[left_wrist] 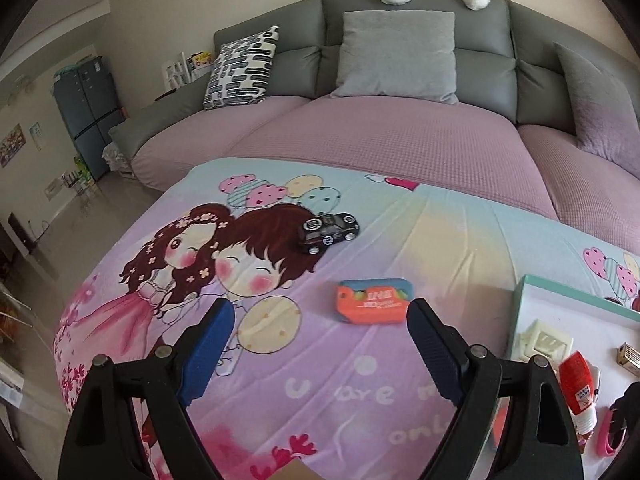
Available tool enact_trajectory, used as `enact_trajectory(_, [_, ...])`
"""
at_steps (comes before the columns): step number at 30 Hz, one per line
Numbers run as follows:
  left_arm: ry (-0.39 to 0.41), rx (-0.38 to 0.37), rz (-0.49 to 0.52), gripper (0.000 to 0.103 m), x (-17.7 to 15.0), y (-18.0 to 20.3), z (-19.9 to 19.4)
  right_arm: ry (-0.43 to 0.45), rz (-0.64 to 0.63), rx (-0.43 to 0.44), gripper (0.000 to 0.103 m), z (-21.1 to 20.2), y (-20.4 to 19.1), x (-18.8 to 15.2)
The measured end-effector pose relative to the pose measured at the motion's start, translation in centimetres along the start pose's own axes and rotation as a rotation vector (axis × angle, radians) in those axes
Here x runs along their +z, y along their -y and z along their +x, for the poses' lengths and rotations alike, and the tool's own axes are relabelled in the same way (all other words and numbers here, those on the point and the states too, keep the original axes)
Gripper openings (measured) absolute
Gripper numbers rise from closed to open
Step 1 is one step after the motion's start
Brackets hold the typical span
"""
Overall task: Organize rigid objects
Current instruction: 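Withdraw both open tools from the tray toward the toy knife and car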
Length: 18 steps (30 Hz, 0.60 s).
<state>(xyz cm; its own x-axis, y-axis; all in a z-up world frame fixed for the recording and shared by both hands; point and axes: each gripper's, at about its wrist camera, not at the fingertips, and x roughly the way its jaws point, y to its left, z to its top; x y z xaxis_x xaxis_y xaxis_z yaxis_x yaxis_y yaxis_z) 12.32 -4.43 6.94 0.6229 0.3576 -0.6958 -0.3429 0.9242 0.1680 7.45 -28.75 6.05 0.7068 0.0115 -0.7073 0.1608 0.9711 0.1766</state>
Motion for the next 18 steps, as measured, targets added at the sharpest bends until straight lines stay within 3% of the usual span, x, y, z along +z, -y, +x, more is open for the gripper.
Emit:
enact_trajectory(11, [-0.026,0.015,-0.089,0.088,0.6,-4.9,1.4,-0.009,-0.109,0.053,0.103,0.9,-5.8,-0.7])
enact_trajectory(18, [-0.071,-0.025,-0.121,0.088,0.5,-7.1,2.7,-0.008,-0.156,0.095,0.103,1.2,-8.8,-1.1])
